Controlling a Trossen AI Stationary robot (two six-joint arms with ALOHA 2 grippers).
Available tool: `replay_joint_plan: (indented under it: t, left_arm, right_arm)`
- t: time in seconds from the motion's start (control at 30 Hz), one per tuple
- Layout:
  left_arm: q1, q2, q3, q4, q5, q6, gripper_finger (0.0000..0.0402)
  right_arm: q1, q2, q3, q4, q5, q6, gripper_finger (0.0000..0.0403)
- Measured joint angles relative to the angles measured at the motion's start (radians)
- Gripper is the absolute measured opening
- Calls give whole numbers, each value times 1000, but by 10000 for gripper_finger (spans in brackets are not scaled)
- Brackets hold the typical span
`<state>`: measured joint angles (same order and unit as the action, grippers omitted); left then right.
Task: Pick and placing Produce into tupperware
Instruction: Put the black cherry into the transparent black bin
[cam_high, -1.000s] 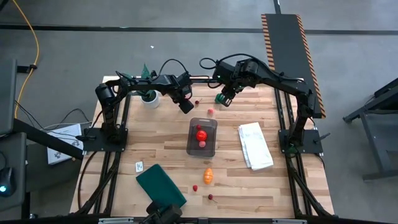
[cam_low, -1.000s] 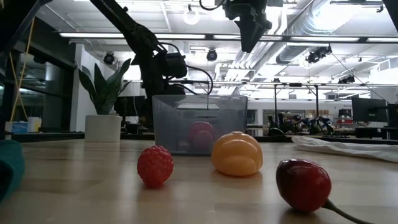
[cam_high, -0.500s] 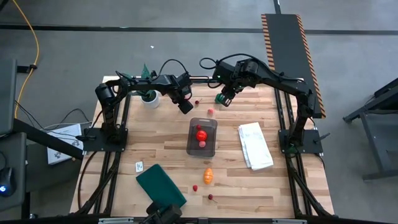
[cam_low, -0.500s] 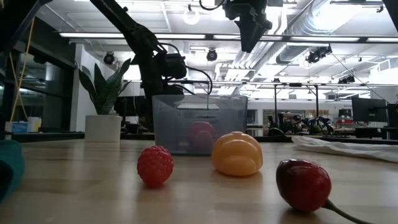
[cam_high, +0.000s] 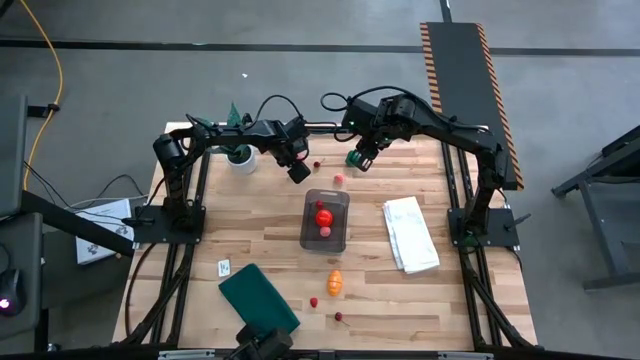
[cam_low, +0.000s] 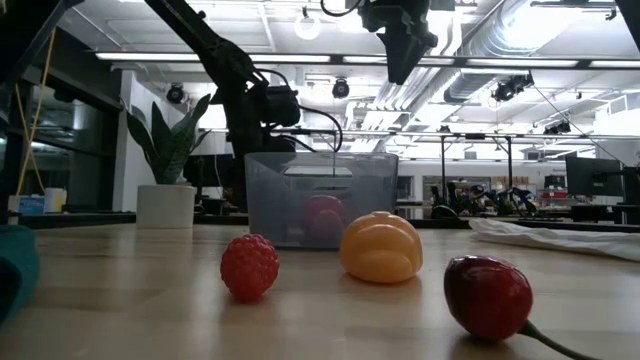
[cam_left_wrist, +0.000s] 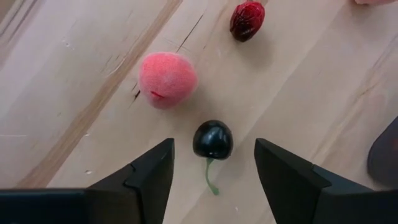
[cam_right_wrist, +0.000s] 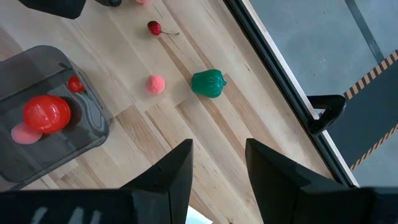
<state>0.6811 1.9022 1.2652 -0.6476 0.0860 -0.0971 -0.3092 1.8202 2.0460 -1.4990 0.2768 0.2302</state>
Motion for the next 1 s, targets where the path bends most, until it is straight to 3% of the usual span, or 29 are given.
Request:
replay_joint_plan:
  t: [0.4,1.0]
  left_arm:
    - [0,0,0,11,4,0,177]
    - [-1,23,0,-13,-7,2,184]
  right_arm:
    - [0,0,0,8,0,0,140]
    - [0,0,0,8,0,0,140]
